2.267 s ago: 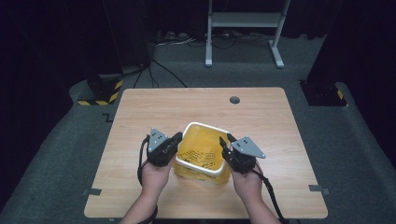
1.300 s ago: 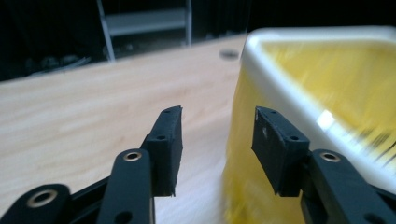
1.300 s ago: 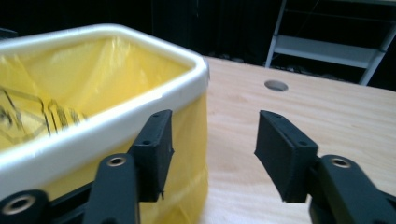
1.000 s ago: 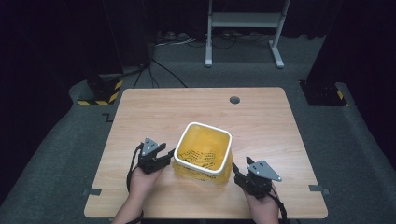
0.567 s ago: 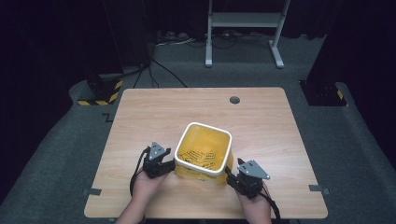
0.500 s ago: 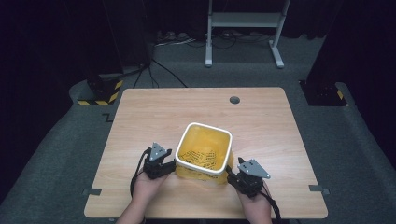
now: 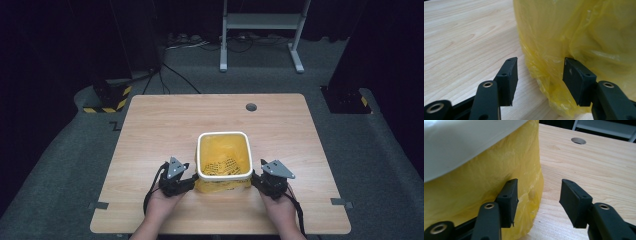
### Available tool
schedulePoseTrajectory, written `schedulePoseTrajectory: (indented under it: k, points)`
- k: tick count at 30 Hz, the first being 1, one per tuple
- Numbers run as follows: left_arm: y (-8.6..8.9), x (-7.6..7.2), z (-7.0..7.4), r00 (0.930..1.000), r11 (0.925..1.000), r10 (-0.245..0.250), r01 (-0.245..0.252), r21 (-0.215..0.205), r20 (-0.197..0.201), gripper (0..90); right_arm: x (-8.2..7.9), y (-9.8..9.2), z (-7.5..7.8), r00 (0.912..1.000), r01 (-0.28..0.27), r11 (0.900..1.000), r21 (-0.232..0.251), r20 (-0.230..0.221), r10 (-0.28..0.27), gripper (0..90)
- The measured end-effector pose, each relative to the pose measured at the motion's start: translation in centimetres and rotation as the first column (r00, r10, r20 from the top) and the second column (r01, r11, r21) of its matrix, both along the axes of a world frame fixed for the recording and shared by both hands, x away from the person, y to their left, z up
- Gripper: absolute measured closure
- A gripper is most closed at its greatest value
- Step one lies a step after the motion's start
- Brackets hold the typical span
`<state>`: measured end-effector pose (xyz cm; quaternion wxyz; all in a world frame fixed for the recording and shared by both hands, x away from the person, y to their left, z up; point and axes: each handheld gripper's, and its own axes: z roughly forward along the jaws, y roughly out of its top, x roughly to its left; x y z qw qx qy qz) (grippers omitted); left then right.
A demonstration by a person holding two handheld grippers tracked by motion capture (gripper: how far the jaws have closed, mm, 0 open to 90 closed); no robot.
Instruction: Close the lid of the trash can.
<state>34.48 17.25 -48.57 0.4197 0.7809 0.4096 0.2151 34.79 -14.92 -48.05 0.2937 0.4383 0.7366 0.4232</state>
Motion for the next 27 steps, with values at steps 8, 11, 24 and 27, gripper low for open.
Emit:
schedulePoseTrajectory:
  k: [8,11,24,27]
  points:
    - [3.3,0.8,2.1,0.9978,0.9956,0.066,-0.066,-0.067,0.009,36.6,-0.6,-2.3,1.2,0.9997,0.016,1.000,0.001,0.016,-0.016,37.1]
    - [5.1,0.8,2.0,0.9962,0.9962,0.087,-0.087,0.004,0.002,34.4,-0.6,-4.6,1.2,0.9992,0.041,0.999,-0.006,0.005,-0.041,35.4]
    - [10.9,0.2,-2.9,0.9550,0.9583,0.266,-0.247,0.145,-0.132,20.2,-0.3,-12.5,-2.5,0.9774,0.157,0.988,0.002,-0.144,-0.155,32.8]
    - [10.9,0.0,-3.7,0.9571,0.9599,0.250,-0.225,0.168,-0.147,15.2,0.0,-12.3,-3.4,0.9739,0.134,0.991,-0.008,-0.183,-0.134,31.3]
